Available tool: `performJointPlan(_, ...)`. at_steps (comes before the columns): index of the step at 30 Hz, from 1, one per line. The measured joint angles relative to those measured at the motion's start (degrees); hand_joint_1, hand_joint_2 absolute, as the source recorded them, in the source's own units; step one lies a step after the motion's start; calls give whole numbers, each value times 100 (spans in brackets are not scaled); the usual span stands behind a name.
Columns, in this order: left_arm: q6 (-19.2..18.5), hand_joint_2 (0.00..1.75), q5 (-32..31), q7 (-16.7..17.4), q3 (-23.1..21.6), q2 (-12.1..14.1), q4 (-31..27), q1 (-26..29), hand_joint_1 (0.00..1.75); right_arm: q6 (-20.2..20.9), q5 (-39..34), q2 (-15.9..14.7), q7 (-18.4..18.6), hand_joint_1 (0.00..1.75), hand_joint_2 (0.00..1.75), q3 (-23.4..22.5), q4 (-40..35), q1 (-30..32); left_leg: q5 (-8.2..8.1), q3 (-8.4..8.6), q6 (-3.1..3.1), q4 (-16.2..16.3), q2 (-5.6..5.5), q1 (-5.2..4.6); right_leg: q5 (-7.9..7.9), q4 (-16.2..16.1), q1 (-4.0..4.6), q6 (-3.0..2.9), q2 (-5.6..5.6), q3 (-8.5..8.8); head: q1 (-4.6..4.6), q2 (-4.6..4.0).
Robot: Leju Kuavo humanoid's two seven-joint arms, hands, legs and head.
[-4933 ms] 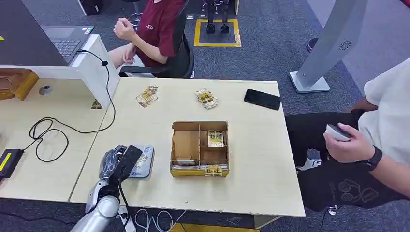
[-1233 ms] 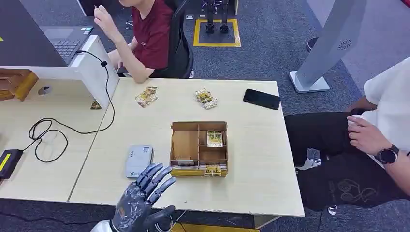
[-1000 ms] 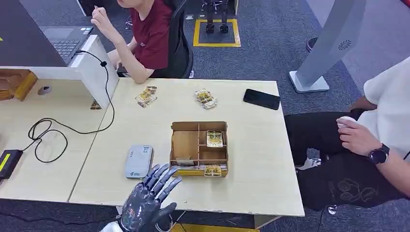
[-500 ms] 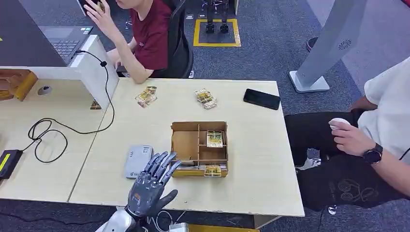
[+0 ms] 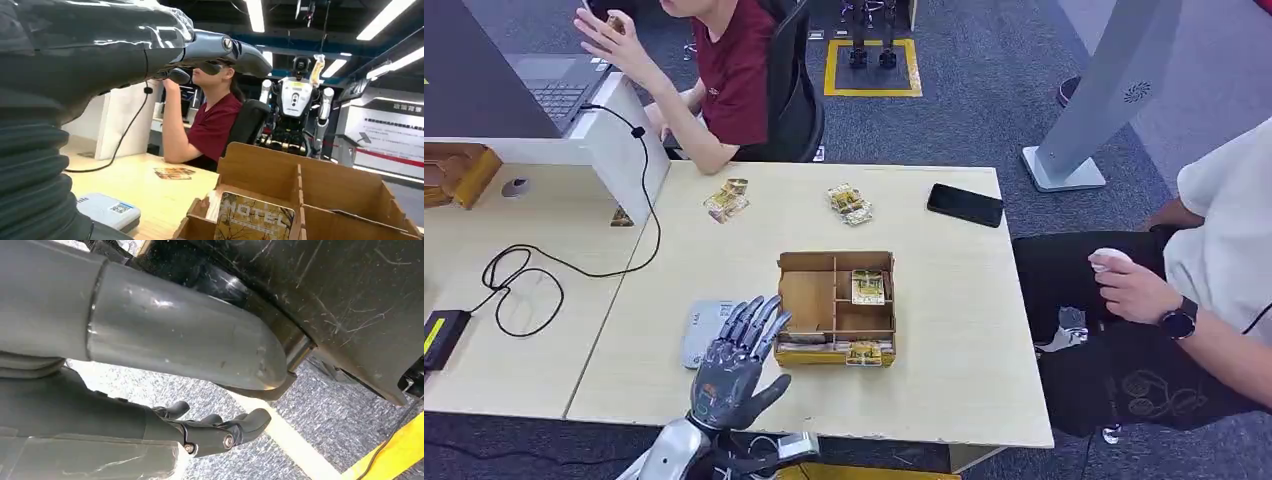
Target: Pass the card to the sensor for recognition and then transmit it.
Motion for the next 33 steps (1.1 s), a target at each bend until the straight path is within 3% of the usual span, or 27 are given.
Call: performJointPlan(33,22,175,153,-129,127,-275,739,-178,0,50,81,-2,24,0,0,101,-28,-8,0,0,0,0,0,0,0,0,0,0,0,0,0,0)
